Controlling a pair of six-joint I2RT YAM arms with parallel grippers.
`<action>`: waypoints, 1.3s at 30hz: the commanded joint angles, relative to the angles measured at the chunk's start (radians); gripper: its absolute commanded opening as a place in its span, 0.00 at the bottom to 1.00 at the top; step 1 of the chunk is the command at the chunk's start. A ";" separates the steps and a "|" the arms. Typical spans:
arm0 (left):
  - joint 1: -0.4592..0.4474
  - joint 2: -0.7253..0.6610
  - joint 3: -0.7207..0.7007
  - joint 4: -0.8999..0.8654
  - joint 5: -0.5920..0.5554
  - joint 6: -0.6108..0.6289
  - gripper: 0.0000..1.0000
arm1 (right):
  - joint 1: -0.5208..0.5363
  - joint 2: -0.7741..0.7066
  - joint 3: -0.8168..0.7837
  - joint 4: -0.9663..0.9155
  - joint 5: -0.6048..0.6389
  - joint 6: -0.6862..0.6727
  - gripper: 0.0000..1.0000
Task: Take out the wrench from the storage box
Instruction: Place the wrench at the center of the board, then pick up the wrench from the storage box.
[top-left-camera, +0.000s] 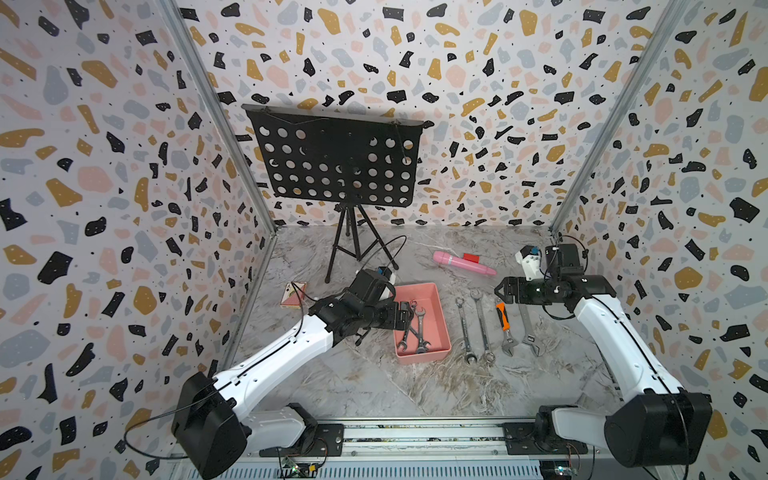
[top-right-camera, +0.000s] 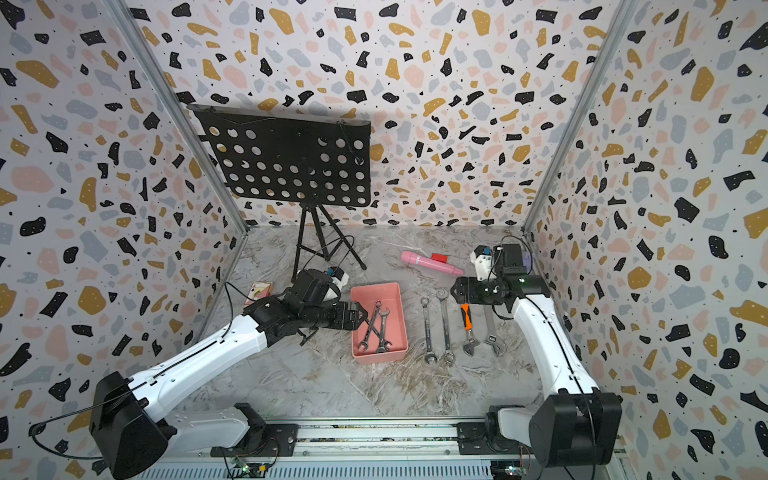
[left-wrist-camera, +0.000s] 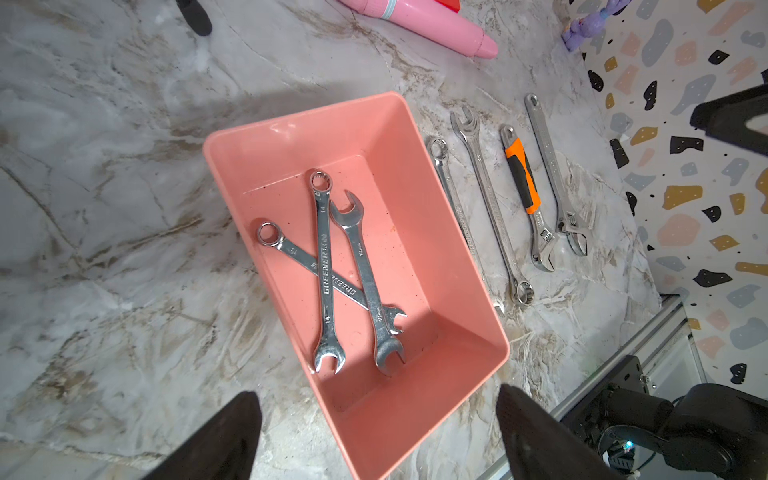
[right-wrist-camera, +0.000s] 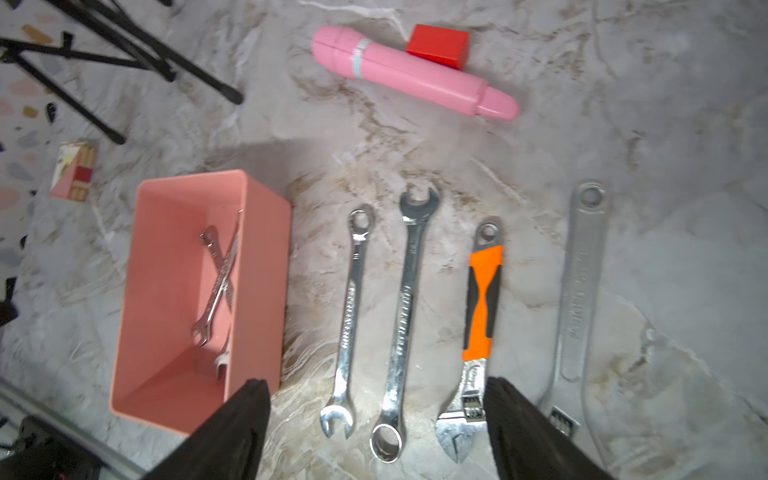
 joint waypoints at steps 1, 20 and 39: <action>-0.022 0.029 0.056 -0.028 -0.065 0.000 0.91 | 0.048 -0.083 -0.037 0.039 -0.124 0.109 0.97; -0.137 0.339 0.205 -0.060 -0.186 0.063 0.76 | 0.206 -0.166 -0.091 0.019 -0.149 0.191 1.00; -0.128 0.657 0.346 -0.093 -0.331 0.167 0.48 | 0.236 -0.175 -0.120 0.048 -0.126 0.199 1.00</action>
